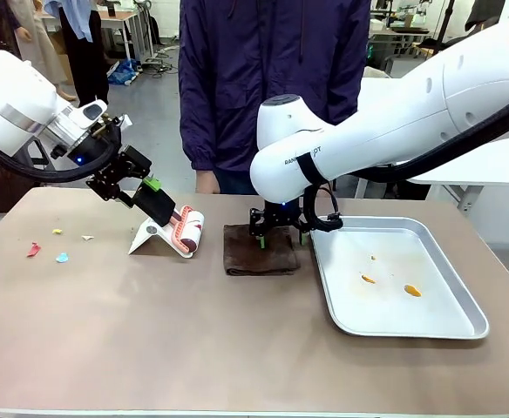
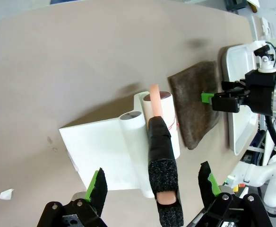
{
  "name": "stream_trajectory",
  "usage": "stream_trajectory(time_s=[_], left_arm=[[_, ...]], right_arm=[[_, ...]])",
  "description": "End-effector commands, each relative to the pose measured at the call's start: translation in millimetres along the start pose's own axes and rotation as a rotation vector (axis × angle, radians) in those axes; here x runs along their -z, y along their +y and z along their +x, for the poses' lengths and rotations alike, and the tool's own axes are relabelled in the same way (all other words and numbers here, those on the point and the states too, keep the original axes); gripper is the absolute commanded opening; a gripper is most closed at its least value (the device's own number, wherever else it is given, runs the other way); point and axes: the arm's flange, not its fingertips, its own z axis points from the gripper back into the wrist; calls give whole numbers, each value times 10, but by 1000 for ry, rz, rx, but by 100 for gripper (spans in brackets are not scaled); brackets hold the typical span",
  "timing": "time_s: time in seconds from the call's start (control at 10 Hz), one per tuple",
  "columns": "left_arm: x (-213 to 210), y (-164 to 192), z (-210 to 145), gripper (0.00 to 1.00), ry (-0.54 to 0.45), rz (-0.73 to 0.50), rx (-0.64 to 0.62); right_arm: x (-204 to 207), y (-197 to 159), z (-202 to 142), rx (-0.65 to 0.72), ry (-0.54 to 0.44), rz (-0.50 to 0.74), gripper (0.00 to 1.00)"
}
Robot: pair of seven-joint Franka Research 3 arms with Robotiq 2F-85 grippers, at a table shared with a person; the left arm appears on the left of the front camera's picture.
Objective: Clean the surface of the table.
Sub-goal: Hold the Lint Roller with your left hand and the towel with your right hand.
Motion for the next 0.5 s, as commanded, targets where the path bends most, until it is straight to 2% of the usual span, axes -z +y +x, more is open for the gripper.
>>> stream_trajectory(time_s=[0.0,0.4], left_arm=[[-1,2,-9,100,-5,-54,20],[1,-5,-34,100,1,-66,34]], right_arm=[[31,11,42,40,1,-27,100],[41,2,52,50,14,-9,100]])
